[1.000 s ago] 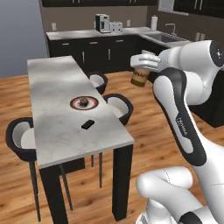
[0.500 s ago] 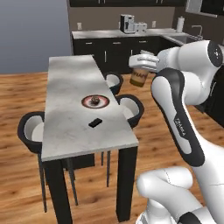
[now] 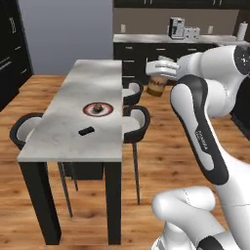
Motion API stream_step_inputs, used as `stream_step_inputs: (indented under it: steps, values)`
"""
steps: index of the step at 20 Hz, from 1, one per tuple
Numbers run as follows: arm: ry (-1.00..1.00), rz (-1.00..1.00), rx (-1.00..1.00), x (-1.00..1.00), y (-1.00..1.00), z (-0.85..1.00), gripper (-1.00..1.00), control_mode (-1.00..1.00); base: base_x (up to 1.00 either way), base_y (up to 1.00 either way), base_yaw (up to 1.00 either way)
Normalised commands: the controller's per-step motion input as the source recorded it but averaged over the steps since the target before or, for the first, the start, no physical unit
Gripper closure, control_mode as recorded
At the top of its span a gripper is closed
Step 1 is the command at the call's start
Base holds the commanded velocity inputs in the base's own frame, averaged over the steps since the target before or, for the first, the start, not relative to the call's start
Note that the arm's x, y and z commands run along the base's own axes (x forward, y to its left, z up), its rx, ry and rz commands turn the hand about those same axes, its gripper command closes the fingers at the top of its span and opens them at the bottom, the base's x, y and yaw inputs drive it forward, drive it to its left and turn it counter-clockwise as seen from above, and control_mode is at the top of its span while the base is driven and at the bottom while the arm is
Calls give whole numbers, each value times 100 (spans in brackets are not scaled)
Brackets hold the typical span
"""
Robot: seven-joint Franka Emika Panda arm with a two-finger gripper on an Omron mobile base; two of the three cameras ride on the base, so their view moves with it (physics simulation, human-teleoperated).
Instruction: Take the cinnamon bottle from the cabinet and place it on the dining table, next to the plate with the cupcake. Then take the chocolate from the dining counter and place it on the cupcake plate.
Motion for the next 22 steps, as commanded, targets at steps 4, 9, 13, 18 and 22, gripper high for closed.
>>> stream_step_inputs:
  steps: [4,9,13,18,22]
  values:
    - [0,0,0,0,0,0,100,100,0,-81,49]
    - [0,0,0,0,0,0,100,100,3,-67,54]
    - [0,0,0,0,0,0,100,100,8,-66,55]
    - [0,0,0,0,0,0,100,100,14,-61,55]
    - [0,0,0,0,0,0,100,100,17,-59,57]
